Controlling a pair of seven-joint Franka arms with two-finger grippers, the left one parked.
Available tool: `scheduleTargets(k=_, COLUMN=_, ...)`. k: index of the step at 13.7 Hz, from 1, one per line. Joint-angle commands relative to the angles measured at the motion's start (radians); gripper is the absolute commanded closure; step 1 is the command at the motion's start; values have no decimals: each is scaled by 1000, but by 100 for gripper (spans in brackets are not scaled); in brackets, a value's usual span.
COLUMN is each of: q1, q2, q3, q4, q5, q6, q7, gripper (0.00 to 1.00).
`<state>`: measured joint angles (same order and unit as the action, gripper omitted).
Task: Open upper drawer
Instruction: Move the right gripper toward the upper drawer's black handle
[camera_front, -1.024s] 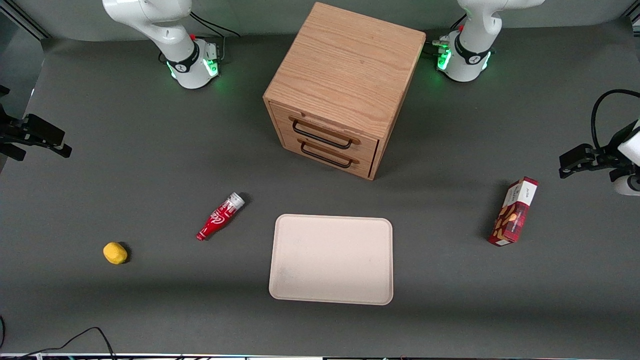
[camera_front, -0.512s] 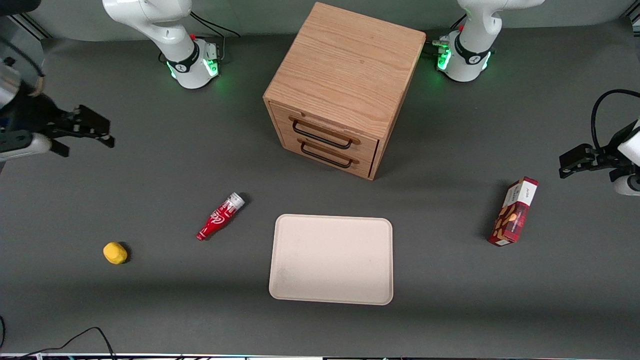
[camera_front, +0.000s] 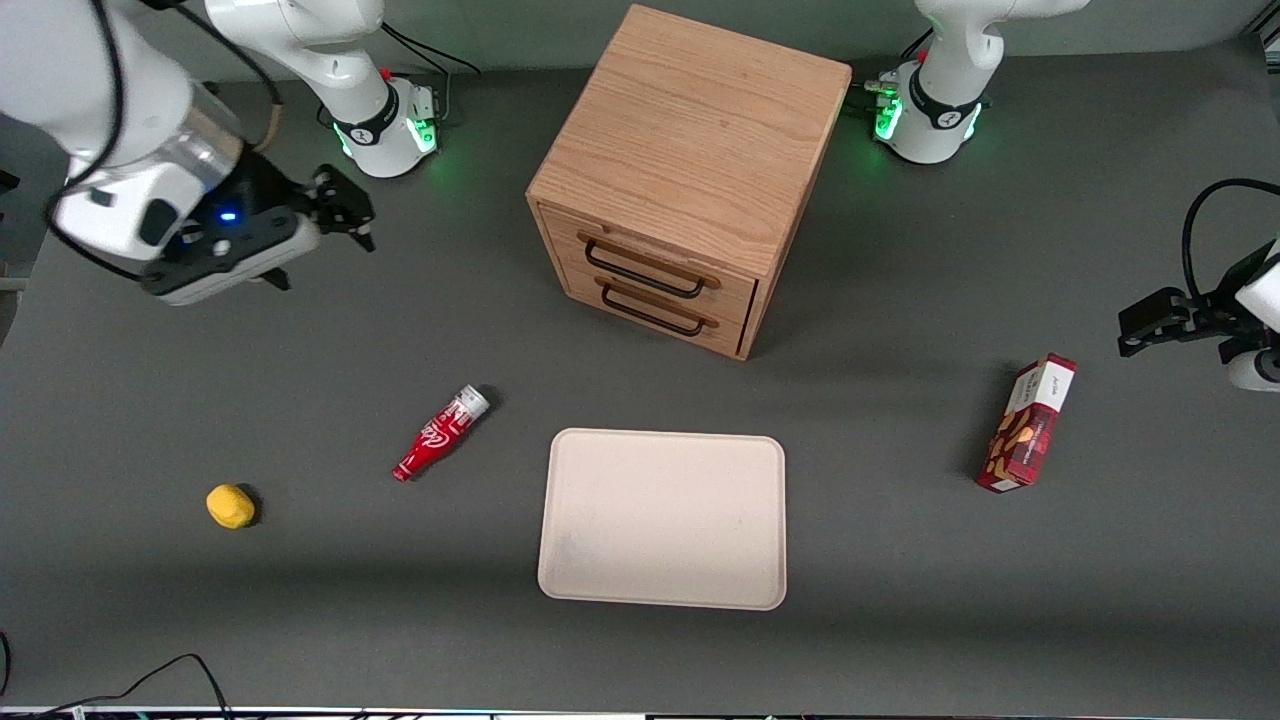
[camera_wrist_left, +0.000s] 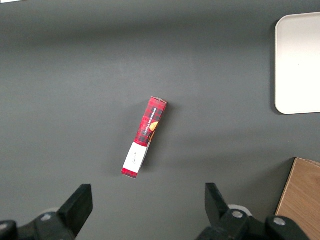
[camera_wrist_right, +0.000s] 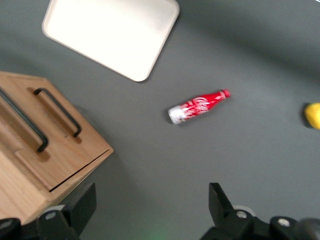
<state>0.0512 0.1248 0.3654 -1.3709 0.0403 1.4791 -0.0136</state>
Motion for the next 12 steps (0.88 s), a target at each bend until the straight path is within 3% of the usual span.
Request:
scheduleTargets(k=1, q1=-4, q2=53, q3=90, q4=15, q5=3, q6=27, q7=15, gripper=0)
scheduleTargets(k=5, q1=13, q2=119, q3=214, q4=12, q5=-7, q6=117, q7=20, gripper=0)
scheduleTargets(k=12, q1=134, q2=228, q3=218, q4=-26, q5=-25, q6=283, q7=37, gripper=0)
